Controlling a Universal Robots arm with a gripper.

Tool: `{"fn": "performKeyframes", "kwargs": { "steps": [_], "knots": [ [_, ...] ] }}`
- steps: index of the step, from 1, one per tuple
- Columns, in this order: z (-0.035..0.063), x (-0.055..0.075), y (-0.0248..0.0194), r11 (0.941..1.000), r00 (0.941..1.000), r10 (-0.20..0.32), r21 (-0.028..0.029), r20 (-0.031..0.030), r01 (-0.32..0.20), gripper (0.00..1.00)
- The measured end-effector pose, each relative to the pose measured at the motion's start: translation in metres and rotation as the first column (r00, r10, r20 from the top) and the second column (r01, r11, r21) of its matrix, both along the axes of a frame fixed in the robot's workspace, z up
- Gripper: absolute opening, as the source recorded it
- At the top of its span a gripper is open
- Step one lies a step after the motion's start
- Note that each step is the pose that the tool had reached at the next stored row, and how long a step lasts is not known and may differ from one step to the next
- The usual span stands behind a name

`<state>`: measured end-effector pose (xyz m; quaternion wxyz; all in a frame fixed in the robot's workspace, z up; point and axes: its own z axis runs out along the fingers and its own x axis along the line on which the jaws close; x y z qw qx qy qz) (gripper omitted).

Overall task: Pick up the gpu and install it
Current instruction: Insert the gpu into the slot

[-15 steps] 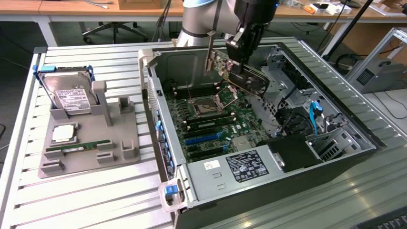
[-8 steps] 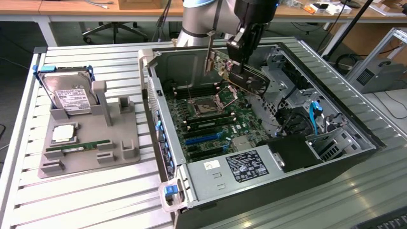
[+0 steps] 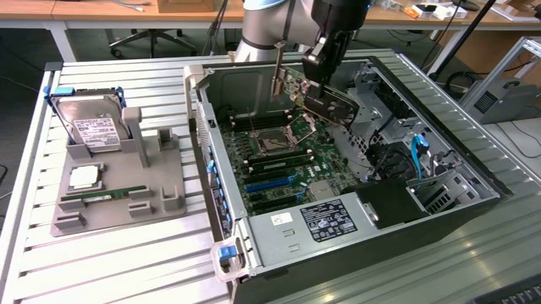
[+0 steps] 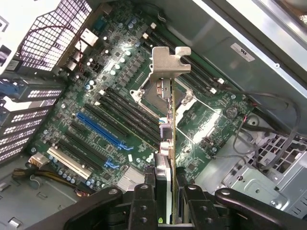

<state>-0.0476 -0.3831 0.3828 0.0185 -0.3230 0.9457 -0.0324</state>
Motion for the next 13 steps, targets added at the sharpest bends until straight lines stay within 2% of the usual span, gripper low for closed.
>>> {"fn": "performKeyframes", "kwargs": {
  "steps": [13],
  "knots": [
    [0.0, 0.0, 0.0, 0.9991, 0.9991, 0.043, 0.0001, 0.0, -0.043, 0.27]
  ]
}}
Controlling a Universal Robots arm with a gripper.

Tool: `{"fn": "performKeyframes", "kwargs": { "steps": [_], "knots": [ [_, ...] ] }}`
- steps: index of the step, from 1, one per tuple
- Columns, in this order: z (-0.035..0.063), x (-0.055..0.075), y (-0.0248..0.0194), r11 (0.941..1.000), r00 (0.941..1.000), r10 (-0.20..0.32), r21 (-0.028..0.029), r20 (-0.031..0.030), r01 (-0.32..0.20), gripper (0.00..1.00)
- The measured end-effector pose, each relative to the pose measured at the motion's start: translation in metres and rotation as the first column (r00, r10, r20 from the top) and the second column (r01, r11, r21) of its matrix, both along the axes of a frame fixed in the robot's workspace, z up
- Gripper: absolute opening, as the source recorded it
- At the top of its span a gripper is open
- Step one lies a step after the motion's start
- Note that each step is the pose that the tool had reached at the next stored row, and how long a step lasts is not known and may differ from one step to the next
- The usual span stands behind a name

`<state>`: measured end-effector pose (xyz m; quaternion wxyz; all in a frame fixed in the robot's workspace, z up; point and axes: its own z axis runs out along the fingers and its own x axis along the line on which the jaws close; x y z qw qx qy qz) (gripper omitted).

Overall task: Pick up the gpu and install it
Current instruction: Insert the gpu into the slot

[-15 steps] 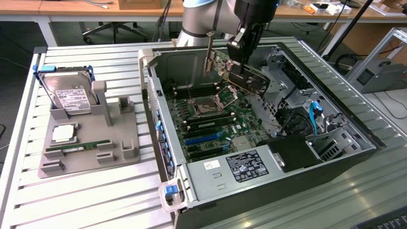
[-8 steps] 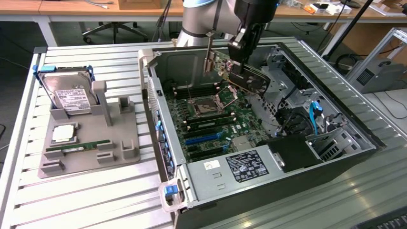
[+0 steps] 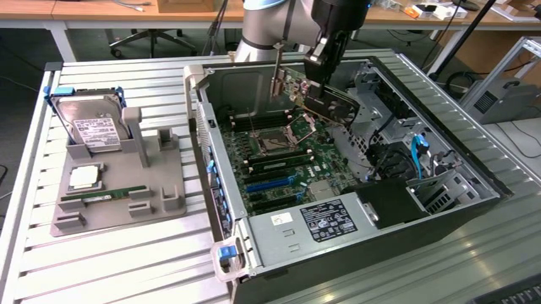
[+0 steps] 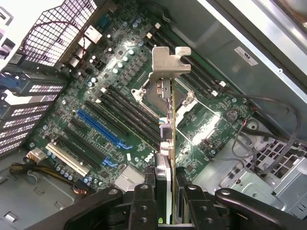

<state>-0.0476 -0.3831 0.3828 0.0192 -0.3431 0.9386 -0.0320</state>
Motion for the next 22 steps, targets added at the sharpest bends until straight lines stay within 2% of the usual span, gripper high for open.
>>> {"fn": "performKeyframes", "kwargs": {
  "steps": [22],
  "knots": [
    [0.0, 0.0, 0.0, 0.9982, 0.9982, 0.06, -0.0001, 0.0, -0.06, 0.27]
  ]
}}
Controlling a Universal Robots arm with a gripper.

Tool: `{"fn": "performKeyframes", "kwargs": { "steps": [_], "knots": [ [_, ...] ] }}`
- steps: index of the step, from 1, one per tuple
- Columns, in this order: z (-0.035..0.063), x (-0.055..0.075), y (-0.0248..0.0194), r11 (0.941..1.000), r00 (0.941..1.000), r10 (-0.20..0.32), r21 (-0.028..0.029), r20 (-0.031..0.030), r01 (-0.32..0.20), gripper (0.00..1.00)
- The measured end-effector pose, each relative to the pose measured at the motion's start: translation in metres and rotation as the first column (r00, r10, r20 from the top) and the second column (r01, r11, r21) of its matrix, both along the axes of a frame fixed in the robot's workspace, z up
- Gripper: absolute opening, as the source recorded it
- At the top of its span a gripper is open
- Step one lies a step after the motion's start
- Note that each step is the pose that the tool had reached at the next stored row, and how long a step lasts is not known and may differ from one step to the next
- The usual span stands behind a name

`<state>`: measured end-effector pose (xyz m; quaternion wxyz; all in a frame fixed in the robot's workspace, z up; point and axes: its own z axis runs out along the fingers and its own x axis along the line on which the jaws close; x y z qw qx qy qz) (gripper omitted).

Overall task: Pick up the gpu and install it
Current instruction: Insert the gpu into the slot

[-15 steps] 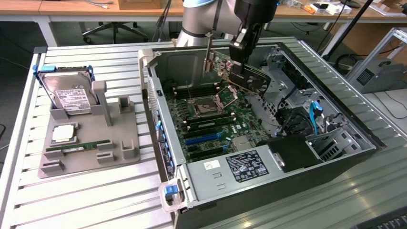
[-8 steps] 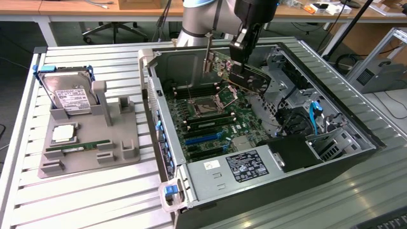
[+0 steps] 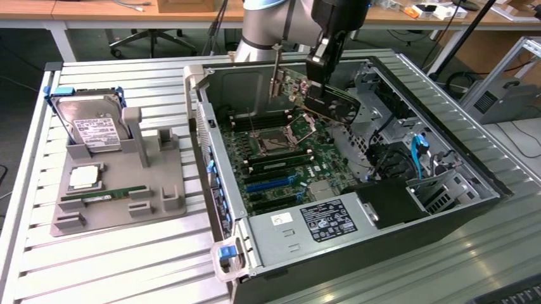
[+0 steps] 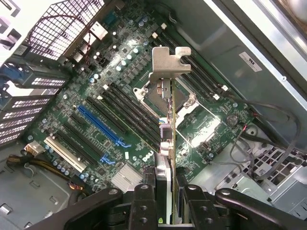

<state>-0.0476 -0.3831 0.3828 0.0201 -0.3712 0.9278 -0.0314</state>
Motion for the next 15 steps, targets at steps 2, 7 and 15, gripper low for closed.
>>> {"fn": "performKeyframes", "kwargs": {
  "steps": [2, 7, 15],
  "knots": [
    [0.0, 0.0, 0.0, 1.0, 1.0, 0.004, 0.0001, 0.0, -0.004, 0.27],
    [0.0, 0.0, 0.0, 0.9998, 0.9998, 0.019, 0.0, 0.0, -0.019, 0.27],
    [0.0, 0.0, 0.0, 0.9991, 0.9991, 0.043, 0.0, 0.0, -0.043, 0.27]
  ]
}}
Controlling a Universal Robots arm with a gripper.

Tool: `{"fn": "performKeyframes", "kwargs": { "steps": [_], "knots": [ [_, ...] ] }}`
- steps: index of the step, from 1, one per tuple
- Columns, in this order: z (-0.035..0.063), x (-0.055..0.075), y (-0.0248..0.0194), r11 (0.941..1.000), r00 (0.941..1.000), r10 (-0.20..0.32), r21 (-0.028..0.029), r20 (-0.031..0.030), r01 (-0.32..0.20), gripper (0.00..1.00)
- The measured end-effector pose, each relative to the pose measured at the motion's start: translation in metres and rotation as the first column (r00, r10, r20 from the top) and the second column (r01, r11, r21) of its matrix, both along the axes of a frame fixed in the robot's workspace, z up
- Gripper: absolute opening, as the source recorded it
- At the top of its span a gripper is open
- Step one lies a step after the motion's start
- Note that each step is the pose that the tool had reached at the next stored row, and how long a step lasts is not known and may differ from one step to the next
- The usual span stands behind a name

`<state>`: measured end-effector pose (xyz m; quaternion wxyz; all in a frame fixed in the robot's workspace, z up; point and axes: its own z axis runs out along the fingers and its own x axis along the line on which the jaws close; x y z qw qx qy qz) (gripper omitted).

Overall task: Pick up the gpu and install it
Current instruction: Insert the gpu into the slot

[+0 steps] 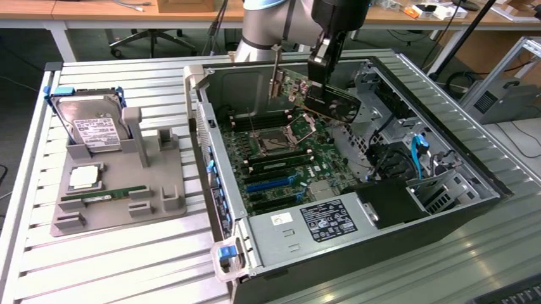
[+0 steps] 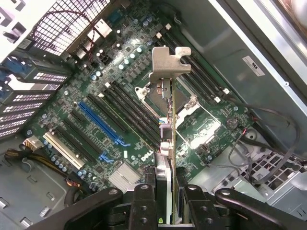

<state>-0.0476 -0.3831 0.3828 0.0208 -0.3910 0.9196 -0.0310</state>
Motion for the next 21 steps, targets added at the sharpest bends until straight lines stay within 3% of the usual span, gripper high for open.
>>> {"fn": "performKeyframes", "kwargs": {
  "steps": [21],
  "knots": [
    [0.0, 0.0, 0.0, 0.9989, 0.9989, 0.047, 0.0, 0.0, -0.047, 0.27]
  ]
}}
